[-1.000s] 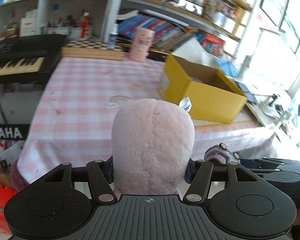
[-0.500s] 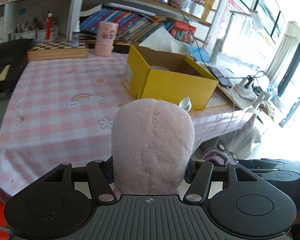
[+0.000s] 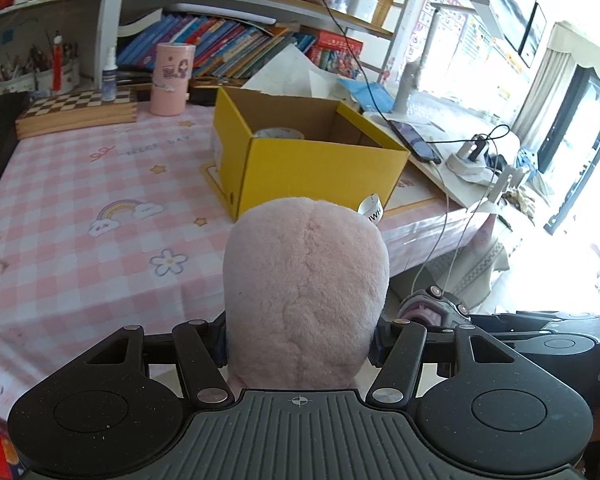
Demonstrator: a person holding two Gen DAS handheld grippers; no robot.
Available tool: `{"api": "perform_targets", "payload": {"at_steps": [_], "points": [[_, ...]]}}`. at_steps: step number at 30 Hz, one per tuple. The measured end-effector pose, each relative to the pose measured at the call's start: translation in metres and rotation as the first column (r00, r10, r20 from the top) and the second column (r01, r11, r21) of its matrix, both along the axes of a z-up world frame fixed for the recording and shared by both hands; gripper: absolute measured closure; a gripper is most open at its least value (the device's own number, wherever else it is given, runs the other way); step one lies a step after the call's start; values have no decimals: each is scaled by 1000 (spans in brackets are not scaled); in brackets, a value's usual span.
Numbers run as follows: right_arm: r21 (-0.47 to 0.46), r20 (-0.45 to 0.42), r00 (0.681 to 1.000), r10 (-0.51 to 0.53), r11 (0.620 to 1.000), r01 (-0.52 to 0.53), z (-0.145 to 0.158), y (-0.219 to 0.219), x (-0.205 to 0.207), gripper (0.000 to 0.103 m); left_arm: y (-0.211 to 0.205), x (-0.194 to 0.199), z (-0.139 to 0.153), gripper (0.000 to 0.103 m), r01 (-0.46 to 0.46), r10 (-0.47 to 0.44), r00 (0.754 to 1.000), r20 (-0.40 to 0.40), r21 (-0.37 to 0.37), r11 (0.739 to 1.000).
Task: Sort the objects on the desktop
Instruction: 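Carry the pig plush and toy car over the yellow box with both tools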
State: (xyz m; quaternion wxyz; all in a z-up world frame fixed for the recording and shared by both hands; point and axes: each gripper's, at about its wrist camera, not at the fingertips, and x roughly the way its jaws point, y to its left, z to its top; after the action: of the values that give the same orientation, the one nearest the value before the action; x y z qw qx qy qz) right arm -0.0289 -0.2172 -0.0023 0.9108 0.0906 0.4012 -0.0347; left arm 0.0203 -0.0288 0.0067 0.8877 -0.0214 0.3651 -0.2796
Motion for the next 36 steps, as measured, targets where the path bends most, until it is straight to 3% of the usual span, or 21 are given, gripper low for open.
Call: {"api": "perform_targets", "payload": {"at_steps": [11,17,29,36], "points": [[9,-15,999,-50,999,50,-6,-35,15,52,-39,19,-2,44,69,-70,998,11,23,997],[20,-2,998,-65,998,65,-5,-57,32,52,-60,34,9,44,76,-78,994,79,28,997],[-20,152,986,-73,997,77,31,-111,87,52,-109,98,40,44,44,-46,978,204,14,999],[-26,232,972,-28,999,35,54,-138,132,52,-134,141,50,43,-21,6,961,277,52,998]]}}
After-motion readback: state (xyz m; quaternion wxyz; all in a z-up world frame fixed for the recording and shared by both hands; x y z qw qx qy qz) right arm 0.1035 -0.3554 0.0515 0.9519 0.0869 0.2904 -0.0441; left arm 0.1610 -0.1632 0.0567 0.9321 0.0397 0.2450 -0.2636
